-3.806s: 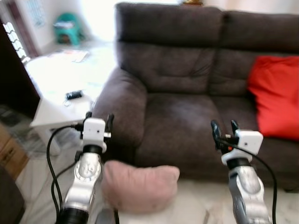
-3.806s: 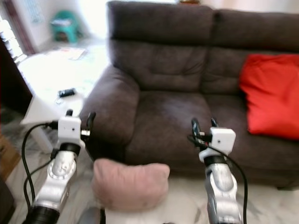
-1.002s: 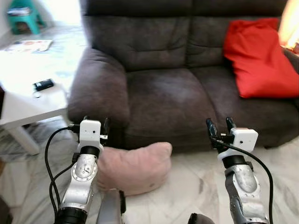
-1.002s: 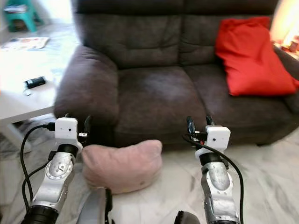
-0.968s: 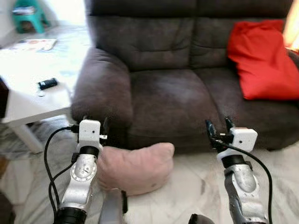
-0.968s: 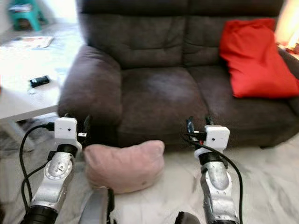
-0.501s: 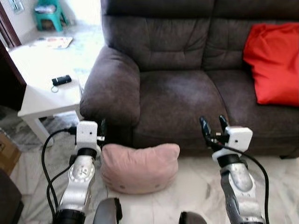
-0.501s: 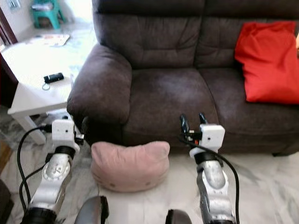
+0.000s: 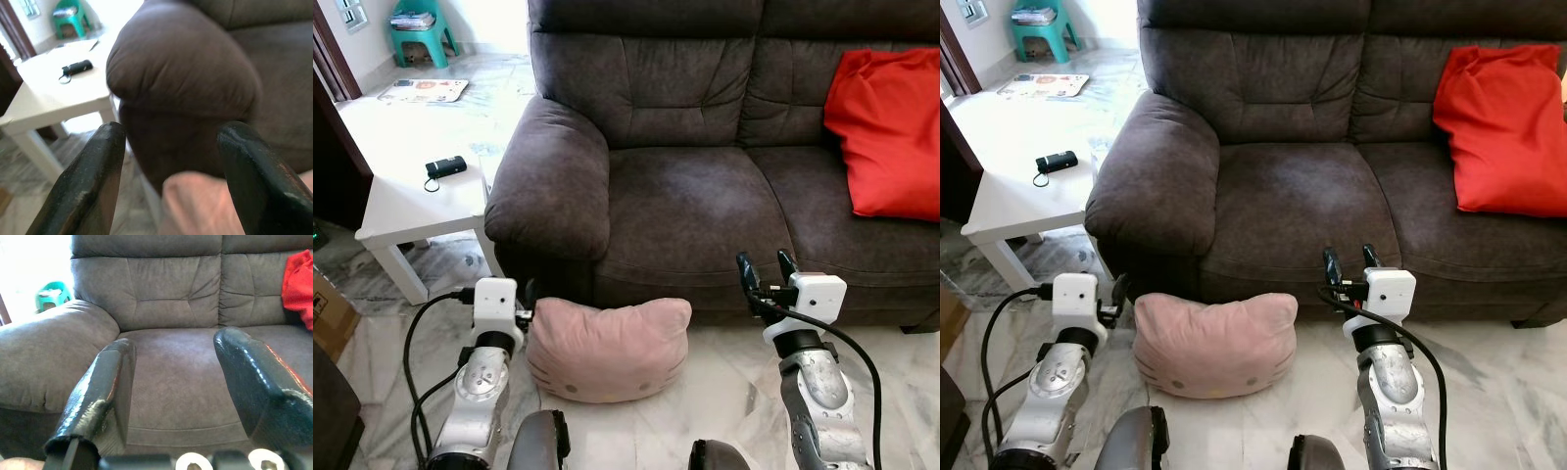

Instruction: Move the pillow to the sofa from floor

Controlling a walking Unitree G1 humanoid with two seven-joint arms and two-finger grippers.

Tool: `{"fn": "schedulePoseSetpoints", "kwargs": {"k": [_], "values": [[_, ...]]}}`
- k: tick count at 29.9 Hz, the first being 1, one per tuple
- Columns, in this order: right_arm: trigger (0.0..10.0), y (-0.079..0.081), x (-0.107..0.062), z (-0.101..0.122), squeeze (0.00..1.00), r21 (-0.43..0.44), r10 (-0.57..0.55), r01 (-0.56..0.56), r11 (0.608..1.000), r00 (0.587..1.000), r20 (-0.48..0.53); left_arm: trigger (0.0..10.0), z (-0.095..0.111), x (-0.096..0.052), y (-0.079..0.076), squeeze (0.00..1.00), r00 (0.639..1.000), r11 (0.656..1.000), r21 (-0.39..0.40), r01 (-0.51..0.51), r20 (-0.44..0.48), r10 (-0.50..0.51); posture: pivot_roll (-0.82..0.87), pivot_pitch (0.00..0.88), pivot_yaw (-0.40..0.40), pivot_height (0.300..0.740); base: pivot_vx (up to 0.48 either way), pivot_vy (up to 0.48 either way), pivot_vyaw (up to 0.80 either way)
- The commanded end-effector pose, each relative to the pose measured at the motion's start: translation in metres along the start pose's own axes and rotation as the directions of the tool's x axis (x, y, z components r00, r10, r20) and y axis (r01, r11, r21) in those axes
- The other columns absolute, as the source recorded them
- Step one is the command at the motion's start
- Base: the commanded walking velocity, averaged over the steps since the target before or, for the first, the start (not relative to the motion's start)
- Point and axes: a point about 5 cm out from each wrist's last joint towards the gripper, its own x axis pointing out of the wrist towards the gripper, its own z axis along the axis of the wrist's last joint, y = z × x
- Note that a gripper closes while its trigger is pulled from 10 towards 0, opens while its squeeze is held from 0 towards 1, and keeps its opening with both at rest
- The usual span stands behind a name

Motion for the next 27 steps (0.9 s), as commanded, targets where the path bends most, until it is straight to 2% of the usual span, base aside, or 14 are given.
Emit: {"fn": "schedulePoseSetpoints", "kwargs": {"k": [1,11,13,15,27], "values": [[10.0,-0.0049,-0.0048,-0.0074,0.0,-0.001,-0.021,0.021,1.0,0.999,-0.03,10.0,-0.0076,-0.0033,0.0028,0.0,1.0,1.0,-0.012,-0.004,-0.02,0.003,-0.02,0.016,-0.016,0.591,0.0,0.0,0.0],[10.0,-0.0031,-0.0028,-0.0043,0.0,-0.031,0.007,-0.007,0.999,1.0,-0.023,10.0,-0.0052,-0.0017,0.0033,0.0,1.0,1.0,-0.005,-0.015,0.002,0.015,-0.02,0.012,-0.019,0.591,0.0,0.0,0.0],[10.0,-0.0016,-0.0022,-0.0033,0.0,-0.041,0.02,-0.02,0.999,1.0,-0.016,10.0,-0.0052,-0.0013,0.0038,0.0,1.0,1.0,-0.006,-0.018,0.006,0.018,-0.02,0.011,-0.019,0.591,0.0,0.0,0.8],[10.0,-0.0011,-0.0017,-0.003,0.0,-0.029,0.017,-0.018,0.999,1.0,-0.014,10.0,-0.0049,-0.001,0.0039,0.0,1.0,1.0,-0.006,-0.019,0.009,0.019,-0.02,0.012,-0.019,0.591,0.0,0.0,0.63],[10.0,-0.0019,-0.001,-0.0008,0.0,-0.014,0.009,-0.009,1.0,1.0,-0.001,10.0,-0.0044,-0.0001,0.0012,0.0,1.0,1.0,0.0,-0.001,0.014,0.001,-0.02,0.01,-0.019,0.591,0.0,0.0,0.0]]}}
